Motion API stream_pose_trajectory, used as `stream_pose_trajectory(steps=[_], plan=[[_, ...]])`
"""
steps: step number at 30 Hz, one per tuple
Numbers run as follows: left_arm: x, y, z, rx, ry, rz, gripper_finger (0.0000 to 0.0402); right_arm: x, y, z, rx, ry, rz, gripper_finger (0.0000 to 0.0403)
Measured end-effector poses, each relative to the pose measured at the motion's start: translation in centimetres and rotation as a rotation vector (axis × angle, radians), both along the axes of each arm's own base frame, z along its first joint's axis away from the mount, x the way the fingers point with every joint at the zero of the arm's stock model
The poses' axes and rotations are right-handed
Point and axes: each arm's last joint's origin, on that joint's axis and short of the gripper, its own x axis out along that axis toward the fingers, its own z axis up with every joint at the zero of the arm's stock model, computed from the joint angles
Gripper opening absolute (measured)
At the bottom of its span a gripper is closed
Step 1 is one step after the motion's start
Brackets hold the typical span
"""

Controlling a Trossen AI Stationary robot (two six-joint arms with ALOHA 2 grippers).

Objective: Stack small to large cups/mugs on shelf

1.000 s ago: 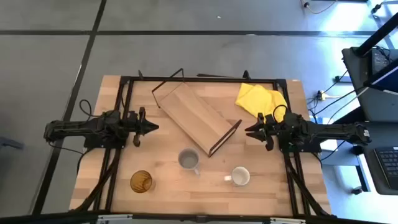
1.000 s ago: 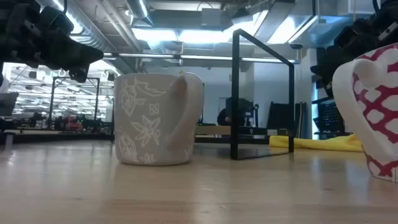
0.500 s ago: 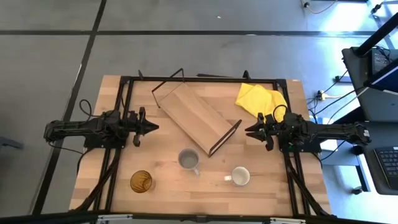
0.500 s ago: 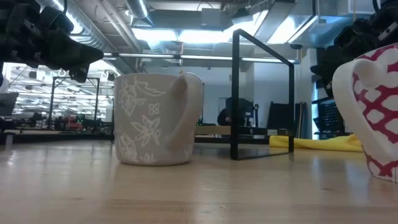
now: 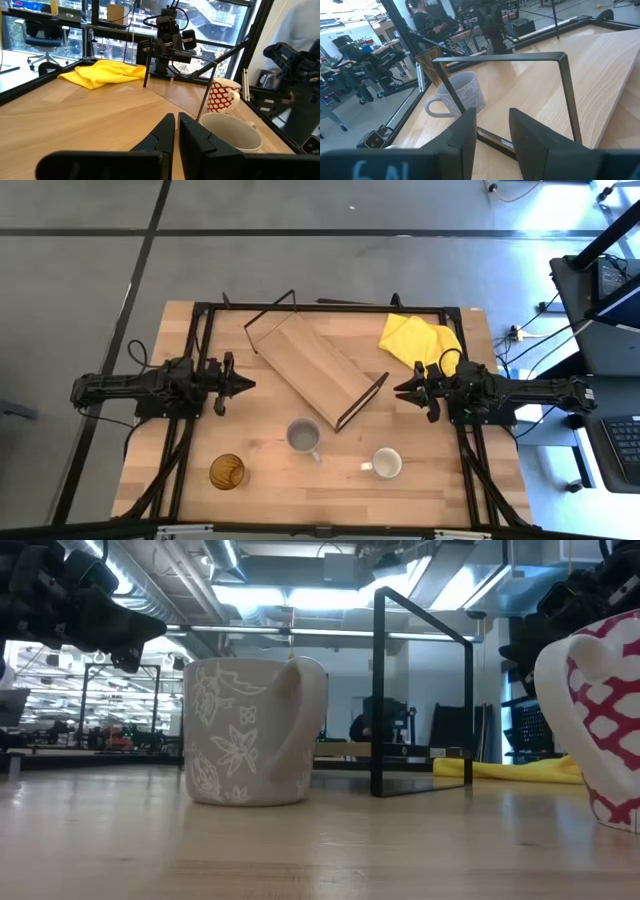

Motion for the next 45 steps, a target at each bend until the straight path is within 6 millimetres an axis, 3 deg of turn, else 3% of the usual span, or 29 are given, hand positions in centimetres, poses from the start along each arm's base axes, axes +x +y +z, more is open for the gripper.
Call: stream_pose_trajectory(steps=[32,38,42,45], plan=[[0.0,0.0,0.0,0.000,0.000,0.000,0.0016,0.0,-0.2,0.6,-0.066,-0.066,-0.050,0.0117],[0.0,0.0,0.0,0.000,0.000,0.000,0.0016,-0.5,-0.2,4.1,-0.319,-0.436,-0.120,0.0117],[0.0,0.0,0.0,0.000,0.000,0.000,0.0016,-0.5,-0.2,4.2,-0.487,-0.453,-0.158,0.0117],[0.0,0.0,0.0,0.000,0.000,0.000,0.0016,-0.4,-0.3,3.7,-0.493,-0.404,-0.153,0.0117]])
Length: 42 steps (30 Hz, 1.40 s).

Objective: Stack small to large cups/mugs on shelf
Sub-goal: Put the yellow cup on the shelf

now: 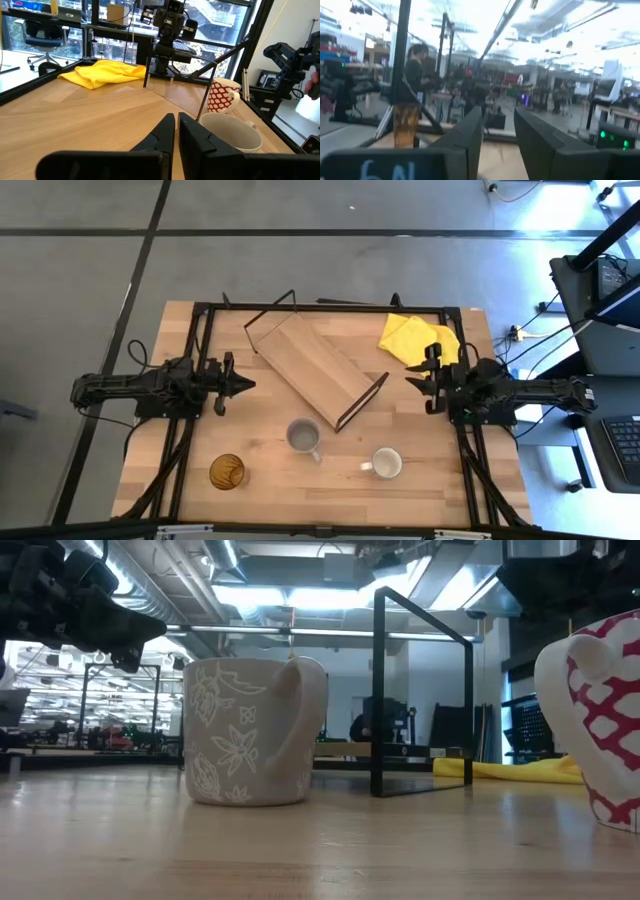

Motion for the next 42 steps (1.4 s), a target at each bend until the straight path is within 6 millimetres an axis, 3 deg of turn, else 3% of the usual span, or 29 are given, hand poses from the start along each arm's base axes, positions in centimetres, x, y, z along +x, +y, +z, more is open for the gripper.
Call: stream_pose_trajectory(steps=[11,20,42], plan=[[0.0,0.0,0.0,0.000,0.000,0.000,0.0016,-0.1,0.0,0.2,0.037,-0.024,0.012,0.0117],[0.0,0.0,0.0,0.000,0.000,0.000,0.0016,-0.7,0.1,1.7,-0.048,-0.193,-0.013,0.0117],[0.0,0.0,0.0,0.000,0.000,0.000,0.0016,-0.7,0.1,1.6,-0.047,-0.179,-0.013,0.0117]])
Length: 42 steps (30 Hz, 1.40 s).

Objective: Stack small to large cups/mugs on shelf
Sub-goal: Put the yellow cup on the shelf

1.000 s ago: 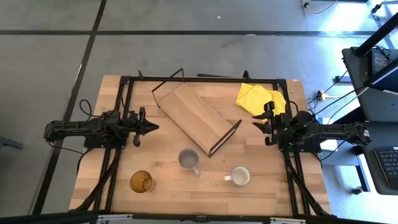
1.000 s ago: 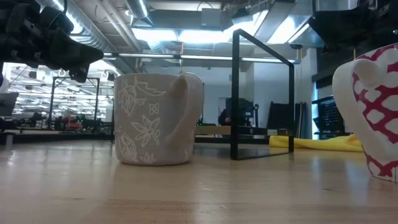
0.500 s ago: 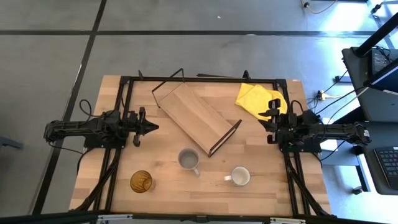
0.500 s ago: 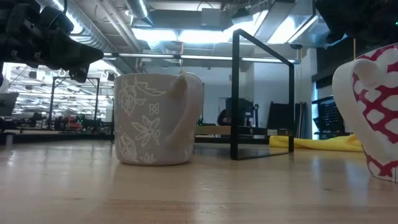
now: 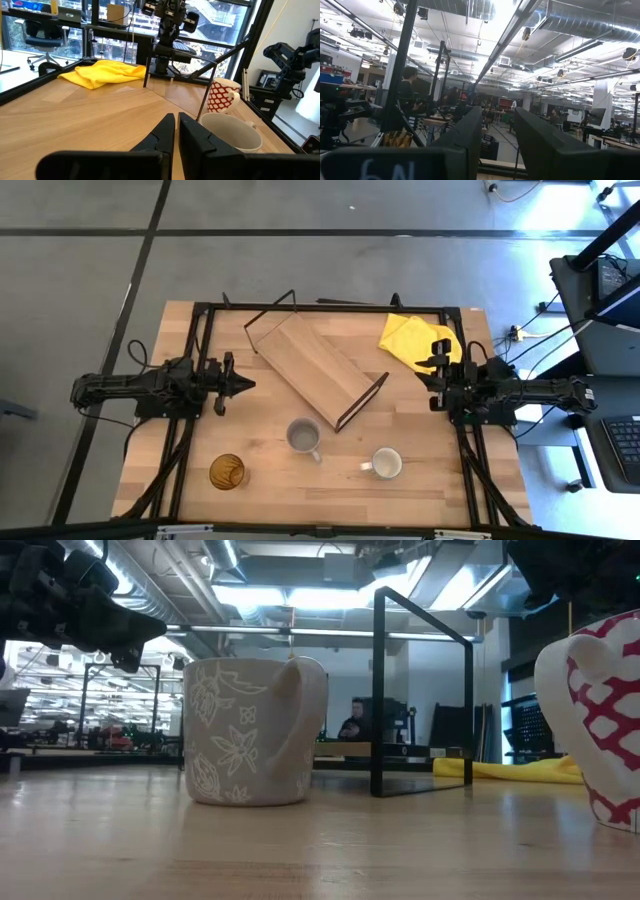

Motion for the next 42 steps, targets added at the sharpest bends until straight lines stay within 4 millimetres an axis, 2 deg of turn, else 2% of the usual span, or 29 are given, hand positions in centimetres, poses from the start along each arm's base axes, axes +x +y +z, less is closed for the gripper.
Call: stream_pose_trajectory(steps=[4,11,14,17,23,28,34,42], plan=[[0.0,0.1,0.1,0.043,-0.005,0.041,0.0016,0.0,0.0,0.0,0.001,0.000,0.000,0.0117],[-0.1,0.3,1.5,0.061,-0.151,0.096,0.0016,0.0,0.0,0.0,0.001,0.000,0.000,0.0117],[-0.2,0.3,2.2,-0.028,-0.228,0.095,0.0016,0.0,0.0,0.0,-0.001,0.001,0.000,0.0117],[-0.6,0.4,3.5,-0.078,-0.377,0.135,0.0016,0.0,0.0,0.0,0.001,0.001,0.000,0.0117],[-3.5,0.5,7.6,-0.251,-0.927,0.163,0.0016,0.0,0.0,0.0,0.001,0.001,0.000,0.0117],[-6.1,0.3,9.1,-0.211,-1.227,0.161,0.0016,0.0,0.0,0.0,0.001,0.000,0.000,0.0117],[-7.1,0.2,9.4,-0.129,-1.326,0.205,0.0016,0.0,0.0,0.0,0.001,0.004,0.000,0.0117],[-7.7,0.2,9.6,-0.146,-1.390,0.246,0.0016,0.0,0.0,-0.1,0.000,0.007,0.000,0.0117]])
